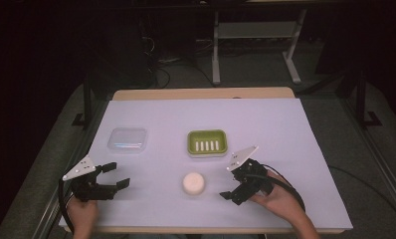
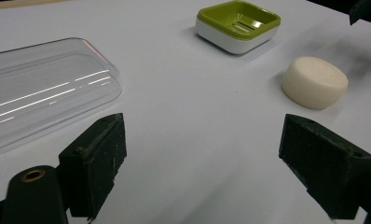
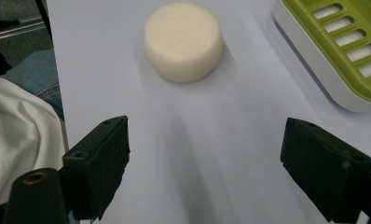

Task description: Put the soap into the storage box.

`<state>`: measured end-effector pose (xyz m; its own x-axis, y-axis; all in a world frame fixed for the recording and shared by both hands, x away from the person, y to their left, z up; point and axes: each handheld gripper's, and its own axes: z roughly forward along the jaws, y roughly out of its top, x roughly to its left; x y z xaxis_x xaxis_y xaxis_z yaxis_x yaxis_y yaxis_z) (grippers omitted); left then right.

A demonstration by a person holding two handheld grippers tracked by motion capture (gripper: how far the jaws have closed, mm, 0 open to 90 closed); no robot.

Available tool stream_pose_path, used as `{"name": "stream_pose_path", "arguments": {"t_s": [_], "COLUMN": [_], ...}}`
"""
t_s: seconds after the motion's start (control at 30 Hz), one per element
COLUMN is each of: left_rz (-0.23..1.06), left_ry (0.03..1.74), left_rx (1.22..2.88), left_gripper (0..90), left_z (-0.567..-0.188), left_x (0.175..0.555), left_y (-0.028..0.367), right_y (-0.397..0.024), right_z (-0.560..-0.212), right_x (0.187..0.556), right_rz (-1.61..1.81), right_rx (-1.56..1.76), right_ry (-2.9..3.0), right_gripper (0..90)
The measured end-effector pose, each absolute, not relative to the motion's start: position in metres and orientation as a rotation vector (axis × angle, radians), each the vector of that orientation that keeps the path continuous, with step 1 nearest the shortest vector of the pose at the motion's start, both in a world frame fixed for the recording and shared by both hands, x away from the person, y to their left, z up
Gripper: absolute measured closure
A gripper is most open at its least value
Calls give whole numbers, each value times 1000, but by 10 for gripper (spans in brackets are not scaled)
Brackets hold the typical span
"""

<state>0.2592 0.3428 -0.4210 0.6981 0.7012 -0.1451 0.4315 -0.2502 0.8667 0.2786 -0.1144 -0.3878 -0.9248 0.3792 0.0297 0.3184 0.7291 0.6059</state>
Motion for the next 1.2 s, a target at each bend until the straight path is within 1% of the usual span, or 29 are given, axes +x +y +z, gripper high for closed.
{"name": "stream_pose_path", "arguments": {"t_s": [1.2], "left_rz": [335], "left_ry": [877], "left_rx": [1887], "left_gripper": [145], "left_z": [-420], "left_x": [259], "left_y": [343], "right_y": [-80], "right_z": [-382], "right_x": [291], "right_rz": [960], "right_rx": [471], "right_ry": [2873], "right_gripper": [148]}}
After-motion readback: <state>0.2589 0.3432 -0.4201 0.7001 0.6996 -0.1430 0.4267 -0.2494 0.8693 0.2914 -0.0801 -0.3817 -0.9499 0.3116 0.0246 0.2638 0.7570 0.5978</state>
